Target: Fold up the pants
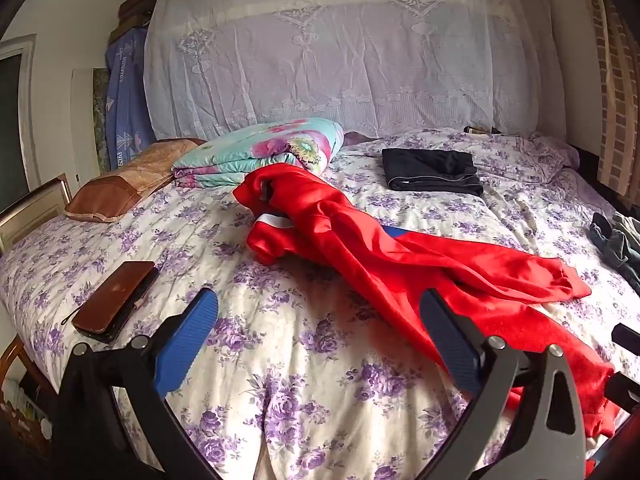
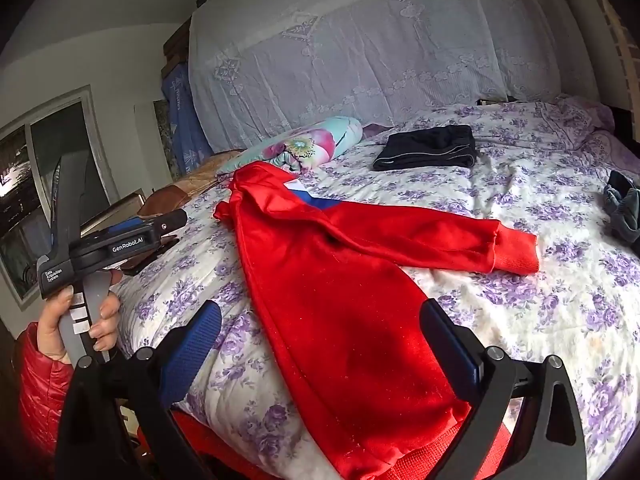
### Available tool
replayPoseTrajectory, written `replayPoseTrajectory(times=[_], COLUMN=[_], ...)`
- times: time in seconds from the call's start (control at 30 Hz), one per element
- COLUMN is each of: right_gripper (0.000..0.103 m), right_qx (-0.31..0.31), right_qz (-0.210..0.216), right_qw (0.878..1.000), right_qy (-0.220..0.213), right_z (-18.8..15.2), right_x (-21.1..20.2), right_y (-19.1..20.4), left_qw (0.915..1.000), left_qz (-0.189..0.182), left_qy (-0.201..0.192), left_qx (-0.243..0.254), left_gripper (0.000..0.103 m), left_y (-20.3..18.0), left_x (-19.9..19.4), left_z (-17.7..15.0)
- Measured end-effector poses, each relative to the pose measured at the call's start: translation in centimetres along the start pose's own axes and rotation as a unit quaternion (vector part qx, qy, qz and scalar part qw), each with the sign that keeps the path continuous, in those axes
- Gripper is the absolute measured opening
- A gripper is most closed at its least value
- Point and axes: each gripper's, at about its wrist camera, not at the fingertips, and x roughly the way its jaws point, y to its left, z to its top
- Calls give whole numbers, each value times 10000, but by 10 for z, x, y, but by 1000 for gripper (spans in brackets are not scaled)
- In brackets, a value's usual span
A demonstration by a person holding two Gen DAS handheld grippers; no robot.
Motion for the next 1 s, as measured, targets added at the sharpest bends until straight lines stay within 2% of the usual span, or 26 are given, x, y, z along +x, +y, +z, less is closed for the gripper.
replayPoseTrajectory(times=[0.27,0.43,1.0], right_gripper=[100,100,100], right_qx=[-9,-117,-187], right_qz=[-35,164,268], right_qw=[10000,9996,9989], right_qy=[69,211,344], right_z=[-13,-2,-1], right_x=[0,2,2], right_y=[10,-1,-3], left_qw=[10000,10000,10000], left_qz=[8,8,6], left_qy=[-6,-3,7], left_qx=[0,2,1], left_gripper=[98,98,98], left_y=[-1,-1,0], left_x=[-2,-2,-2], left_z=[-4,-4,-4])
